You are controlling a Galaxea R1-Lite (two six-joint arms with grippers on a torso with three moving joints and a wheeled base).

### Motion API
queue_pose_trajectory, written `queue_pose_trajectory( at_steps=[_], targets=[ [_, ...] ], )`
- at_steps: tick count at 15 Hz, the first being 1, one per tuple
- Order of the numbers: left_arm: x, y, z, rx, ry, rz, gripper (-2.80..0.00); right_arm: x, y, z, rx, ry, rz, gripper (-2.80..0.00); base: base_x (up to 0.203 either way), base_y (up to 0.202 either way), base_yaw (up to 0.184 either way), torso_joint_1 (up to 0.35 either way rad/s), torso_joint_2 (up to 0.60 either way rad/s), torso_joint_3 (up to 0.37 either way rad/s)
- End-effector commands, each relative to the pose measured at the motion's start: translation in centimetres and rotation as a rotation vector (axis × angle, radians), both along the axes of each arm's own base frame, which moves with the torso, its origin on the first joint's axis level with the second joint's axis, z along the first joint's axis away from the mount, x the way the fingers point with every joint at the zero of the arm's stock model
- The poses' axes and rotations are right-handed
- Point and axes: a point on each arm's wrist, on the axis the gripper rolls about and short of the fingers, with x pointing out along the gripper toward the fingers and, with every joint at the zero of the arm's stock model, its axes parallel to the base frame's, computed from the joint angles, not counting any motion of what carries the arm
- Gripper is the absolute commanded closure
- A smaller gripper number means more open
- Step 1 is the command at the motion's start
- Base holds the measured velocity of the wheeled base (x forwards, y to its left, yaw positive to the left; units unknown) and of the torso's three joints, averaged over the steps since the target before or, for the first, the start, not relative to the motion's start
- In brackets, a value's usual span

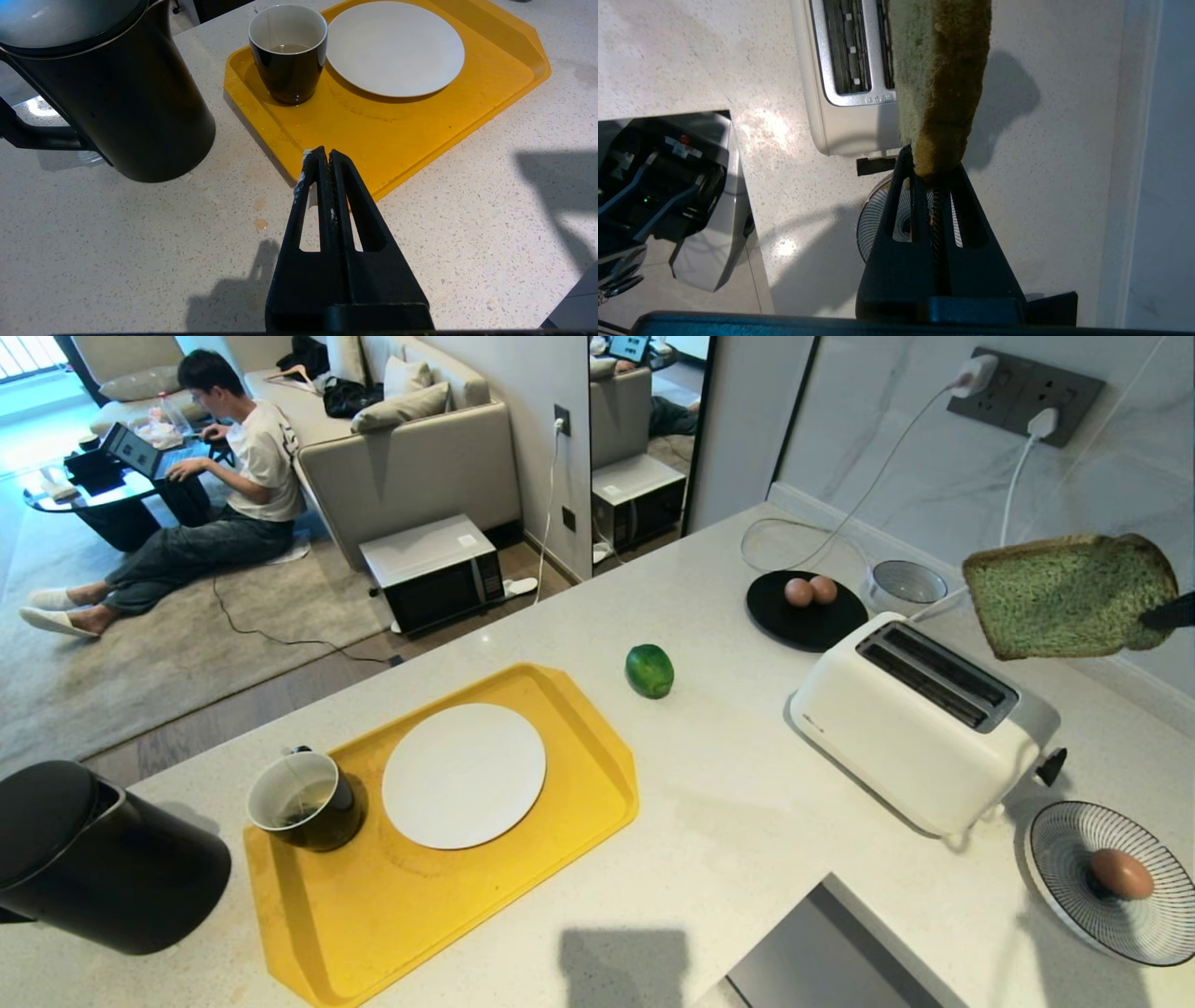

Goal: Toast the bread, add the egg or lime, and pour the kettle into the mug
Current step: Put the bread slices in the toaster

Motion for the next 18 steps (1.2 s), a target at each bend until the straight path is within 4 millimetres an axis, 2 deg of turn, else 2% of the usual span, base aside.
queue_pose_trajectory(
  at_steps=[1,9,13,18],
  targets=[
    [0.0,0.0,0.0,0.0,0.002,0.0,0.0,1.0,-0.4,-1.4,0.016,0.059,0.001,0.0,0.0,0.0,0.0,0.0,0.0,0.0],
    [0.0,0.0,0.0,0.0,0.002,0.0,0.0,2.8,-1.1,-3.0,0.033,0.119,-0.006,0.0,0.0,0.0,0.0,0.0,0.0,0.0],
    [0.0,0.0,0.0,0.0,0.002,0.0,0.0,4.1,-1.7,-3.2,0.017,0.07,-0.016,0.0,0.0,0.0,0.0,0.0,0.0,0.0],
    [0.0,0.0,0.0,0.0,0.002,0.0,0.0,4.3,-2.1,-3.7,0.015,0.08,-0.019,0.0,0.0,0.0,0.0,0.0,0.0,0.0]
  ],
)
